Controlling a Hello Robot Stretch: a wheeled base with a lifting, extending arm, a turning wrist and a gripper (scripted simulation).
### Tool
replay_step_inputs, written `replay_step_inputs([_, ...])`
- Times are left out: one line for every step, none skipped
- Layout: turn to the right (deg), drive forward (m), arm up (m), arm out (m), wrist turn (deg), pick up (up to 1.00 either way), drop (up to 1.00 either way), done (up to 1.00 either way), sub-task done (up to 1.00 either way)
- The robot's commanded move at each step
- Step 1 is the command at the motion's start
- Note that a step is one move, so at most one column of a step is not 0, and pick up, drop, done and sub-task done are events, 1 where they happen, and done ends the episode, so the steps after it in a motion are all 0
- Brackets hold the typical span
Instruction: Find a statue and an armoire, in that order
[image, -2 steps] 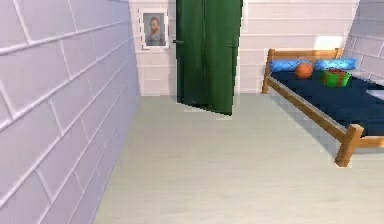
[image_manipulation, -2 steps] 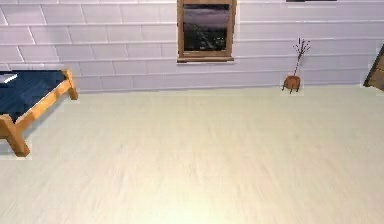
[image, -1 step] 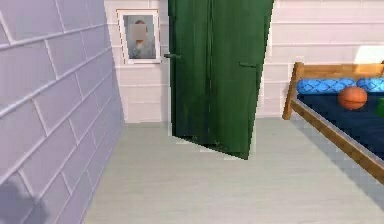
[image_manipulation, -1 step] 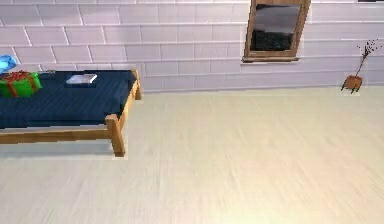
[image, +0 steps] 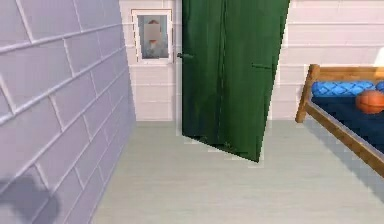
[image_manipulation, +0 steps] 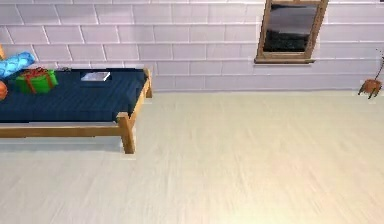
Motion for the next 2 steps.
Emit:
replay_step_inputs([0.0, 1.0, 0.0, 0.0, 0.0, 0.0, 0.0, 0.0, 0.0])
replay_step_inputs([-3.0, 0.0, 0.0, 0.0, 0.0, 0.0, 0.0, 0.0, 0.0])
